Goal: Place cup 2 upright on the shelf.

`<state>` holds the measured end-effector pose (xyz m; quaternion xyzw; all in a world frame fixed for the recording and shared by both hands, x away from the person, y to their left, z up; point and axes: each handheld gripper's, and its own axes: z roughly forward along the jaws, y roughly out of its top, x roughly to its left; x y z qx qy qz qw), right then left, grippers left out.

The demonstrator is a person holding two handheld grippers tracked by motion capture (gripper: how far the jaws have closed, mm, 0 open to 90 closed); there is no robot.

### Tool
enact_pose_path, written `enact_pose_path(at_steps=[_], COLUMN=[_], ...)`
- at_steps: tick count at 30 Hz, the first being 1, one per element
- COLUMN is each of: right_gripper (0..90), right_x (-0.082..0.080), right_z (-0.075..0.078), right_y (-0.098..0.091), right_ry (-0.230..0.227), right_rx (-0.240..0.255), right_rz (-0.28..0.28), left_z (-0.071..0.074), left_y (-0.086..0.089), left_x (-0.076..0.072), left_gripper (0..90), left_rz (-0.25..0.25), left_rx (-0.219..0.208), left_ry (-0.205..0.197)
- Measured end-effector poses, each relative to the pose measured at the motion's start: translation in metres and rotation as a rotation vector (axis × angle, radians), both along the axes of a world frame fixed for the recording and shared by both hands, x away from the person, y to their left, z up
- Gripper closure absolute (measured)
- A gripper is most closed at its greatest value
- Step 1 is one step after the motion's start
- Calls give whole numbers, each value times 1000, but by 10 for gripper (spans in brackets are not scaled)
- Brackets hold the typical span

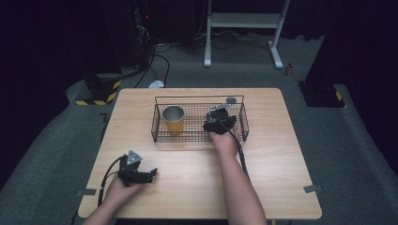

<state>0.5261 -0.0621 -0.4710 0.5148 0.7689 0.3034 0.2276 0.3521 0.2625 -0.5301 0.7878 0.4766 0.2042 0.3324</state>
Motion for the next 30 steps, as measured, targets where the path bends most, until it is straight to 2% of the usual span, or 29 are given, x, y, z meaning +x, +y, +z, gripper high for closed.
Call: enact_pose_path(at_steps=[7,13,15,20,30], right_gripper=[158,92,90,89,89], right_x=[0,-1,-2,-3,-3], right_z=[0,1,2,6,9], right_y=[0,1,0,-1,-3], right_ry=[-2,4,-1,-21,-23], right_rx=[-2,-20,-24,-27,-10], right_rz=[-3,-21,-34,-22,-24], left_z=[0,0,0,0,0], left_y=[0,0,0,0,0], left_x=[0,0,0,0,0], left_gripper=[52,52,52,54,54], left_rz=[3,2,3,3,3], left_rx=[-3,-3,-4,-4,-3], left_ry=[-2,-2,-2,-2,-2])
